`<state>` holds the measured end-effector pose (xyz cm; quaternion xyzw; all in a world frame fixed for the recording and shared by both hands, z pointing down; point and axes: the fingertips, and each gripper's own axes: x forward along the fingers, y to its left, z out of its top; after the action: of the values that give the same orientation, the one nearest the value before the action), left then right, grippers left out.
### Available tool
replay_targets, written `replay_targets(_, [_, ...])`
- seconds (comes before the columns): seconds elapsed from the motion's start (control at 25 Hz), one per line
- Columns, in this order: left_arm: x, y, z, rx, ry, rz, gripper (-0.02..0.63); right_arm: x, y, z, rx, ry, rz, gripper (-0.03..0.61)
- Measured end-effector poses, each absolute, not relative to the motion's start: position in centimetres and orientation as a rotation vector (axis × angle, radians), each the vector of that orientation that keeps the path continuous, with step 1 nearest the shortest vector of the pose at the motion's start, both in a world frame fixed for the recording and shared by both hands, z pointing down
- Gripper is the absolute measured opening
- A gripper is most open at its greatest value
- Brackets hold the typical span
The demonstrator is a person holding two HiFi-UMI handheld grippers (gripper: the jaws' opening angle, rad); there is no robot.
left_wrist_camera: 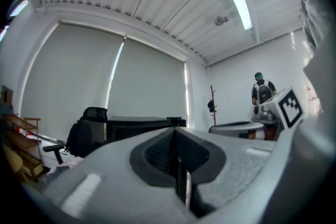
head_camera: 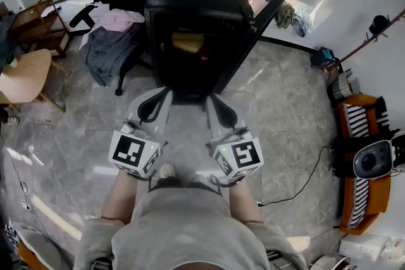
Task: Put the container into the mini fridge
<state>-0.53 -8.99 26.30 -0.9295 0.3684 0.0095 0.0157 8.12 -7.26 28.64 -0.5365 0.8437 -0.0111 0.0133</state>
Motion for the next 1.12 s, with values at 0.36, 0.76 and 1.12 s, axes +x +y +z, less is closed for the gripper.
replay_targets(0.36, [0.3,-7.7,26.0,-2.878,1.2,0.045,0.003,8.9,-6.0,28.3,-1.613,2.652,-0.028,0.001])
replay_targets(0.76, [0.6,-6.6,25.7,-2.87,1.202,0.051,0.003,9.0,-5.3,27.7,-1.609,2.65,-0.001,0.001])
replay_targets(1.12, [0.2,-5.8,25.6,-2.868,1.199,0.06,0.003,8.3,-4.4,27.3,-1.602,2.651,0.014,0.002])
